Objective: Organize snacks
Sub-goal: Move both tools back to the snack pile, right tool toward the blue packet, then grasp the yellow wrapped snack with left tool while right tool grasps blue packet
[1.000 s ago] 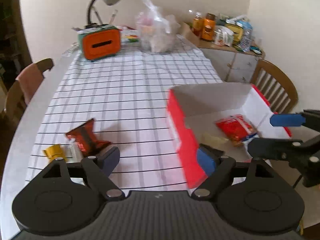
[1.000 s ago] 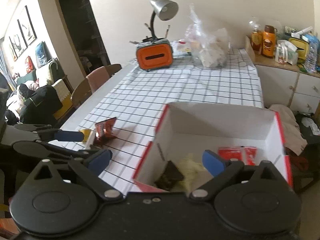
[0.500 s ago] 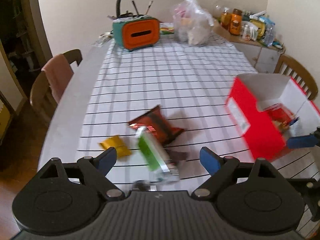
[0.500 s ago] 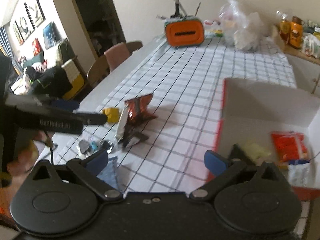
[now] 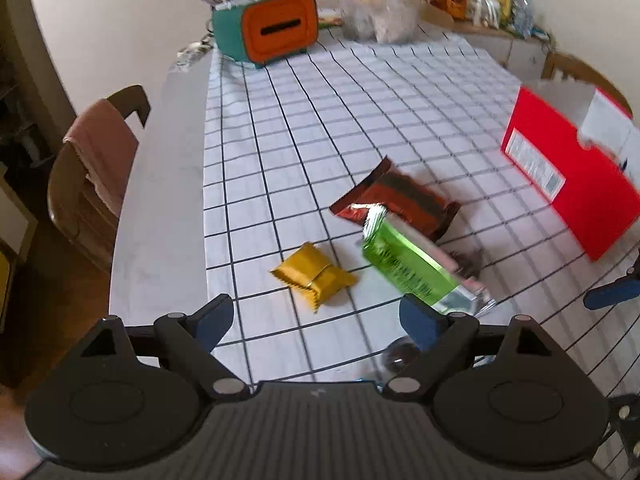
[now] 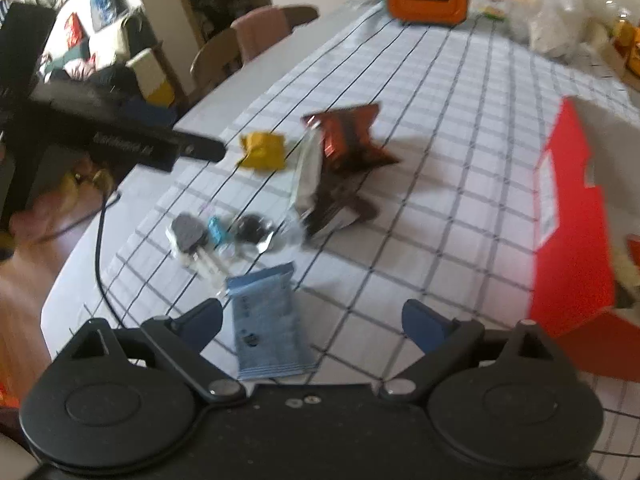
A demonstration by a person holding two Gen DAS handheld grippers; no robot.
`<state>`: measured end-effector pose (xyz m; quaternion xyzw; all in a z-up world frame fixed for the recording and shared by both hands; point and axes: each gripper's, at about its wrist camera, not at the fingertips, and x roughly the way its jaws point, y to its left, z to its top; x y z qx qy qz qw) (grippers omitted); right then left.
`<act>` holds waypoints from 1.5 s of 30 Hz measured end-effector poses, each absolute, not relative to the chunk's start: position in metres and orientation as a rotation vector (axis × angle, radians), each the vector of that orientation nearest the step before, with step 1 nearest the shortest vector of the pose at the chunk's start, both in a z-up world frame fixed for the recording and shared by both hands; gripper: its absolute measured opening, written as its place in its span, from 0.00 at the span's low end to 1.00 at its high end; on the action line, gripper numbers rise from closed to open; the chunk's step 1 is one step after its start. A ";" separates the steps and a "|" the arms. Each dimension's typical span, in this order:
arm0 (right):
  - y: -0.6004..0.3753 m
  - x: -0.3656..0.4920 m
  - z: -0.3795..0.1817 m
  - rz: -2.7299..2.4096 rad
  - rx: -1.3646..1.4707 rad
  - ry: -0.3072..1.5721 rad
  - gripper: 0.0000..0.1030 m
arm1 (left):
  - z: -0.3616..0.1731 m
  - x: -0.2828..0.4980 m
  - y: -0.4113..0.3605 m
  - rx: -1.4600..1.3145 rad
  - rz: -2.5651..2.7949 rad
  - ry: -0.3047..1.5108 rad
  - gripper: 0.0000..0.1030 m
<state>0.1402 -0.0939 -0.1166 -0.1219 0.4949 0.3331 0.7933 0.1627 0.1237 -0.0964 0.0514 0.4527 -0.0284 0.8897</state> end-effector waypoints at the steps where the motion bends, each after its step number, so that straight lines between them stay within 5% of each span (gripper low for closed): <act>1: -0.088 0.139 -0.121 0.722 -0.276 1.072 0.93 | -0.099 0.165 0.126 0.116 -0.066 0.944 0.88; 27: -0.038 0.125 -0.161 0.762 -0.499 1.106 0.67 | -0.159 0.234 0.123 0.326 -0.216 1.056 0.87; 39: -0.036 0.121 -0.161 0.751 -0.521 1.063 0.50 | -0.156 0.231 0.119 0.264 -0.221 1.064 0.47; 45: -0.042 0.122 -0.159 0.739 -0.481 1.066 0.45 | -0.156 0.228 0.120 0.205 -0.174 1.061 0.46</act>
